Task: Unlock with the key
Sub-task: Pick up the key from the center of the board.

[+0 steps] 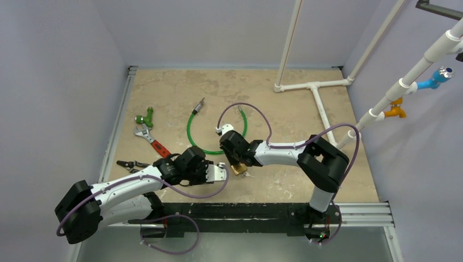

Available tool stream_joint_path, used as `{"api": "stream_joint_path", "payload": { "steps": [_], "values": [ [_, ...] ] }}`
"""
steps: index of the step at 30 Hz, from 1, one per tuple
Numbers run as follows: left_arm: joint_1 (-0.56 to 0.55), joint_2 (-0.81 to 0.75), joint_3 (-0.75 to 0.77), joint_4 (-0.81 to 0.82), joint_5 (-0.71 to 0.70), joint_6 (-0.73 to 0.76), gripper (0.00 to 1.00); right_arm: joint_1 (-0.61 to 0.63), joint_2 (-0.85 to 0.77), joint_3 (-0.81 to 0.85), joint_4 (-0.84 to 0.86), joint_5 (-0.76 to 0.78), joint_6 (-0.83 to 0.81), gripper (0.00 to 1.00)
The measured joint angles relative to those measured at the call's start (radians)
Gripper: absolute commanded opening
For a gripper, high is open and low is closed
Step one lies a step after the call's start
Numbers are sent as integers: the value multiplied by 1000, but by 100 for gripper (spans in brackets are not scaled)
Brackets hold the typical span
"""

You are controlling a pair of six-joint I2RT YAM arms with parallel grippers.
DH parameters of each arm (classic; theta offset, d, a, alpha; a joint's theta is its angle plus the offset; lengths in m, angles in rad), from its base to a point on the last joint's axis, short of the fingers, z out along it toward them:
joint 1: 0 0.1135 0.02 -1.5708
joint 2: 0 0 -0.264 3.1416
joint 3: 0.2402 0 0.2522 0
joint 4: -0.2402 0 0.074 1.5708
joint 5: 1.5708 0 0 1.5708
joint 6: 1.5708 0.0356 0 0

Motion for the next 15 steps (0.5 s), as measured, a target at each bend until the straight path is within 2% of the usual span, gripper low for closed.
{"api": "stream_joint_path", "payload": {
  "steps": [3, 5, 7, 11, 15],
  "values": [
    [0, -12, -1, 4, 1, -18, 36, 10, 6, 3, 7, 20, -2, 6],
    [0, -27, -1, 1, 5, -29, 47, 24, 9, 4, 10, 45, -4, 0],
    [0, -48, -1, -9, 12, -43, 65, 36, 11, 4, 16, 61, -4, 0],
    [2, -93, 0, -35, 29, -64, 74, 48, 9, -3, 31, 66, -3, 0],
    [23, -124, 6, -63, 47, -71, 91, 49, -21, -42, 66, 39, 0, 0]
  ]
}}
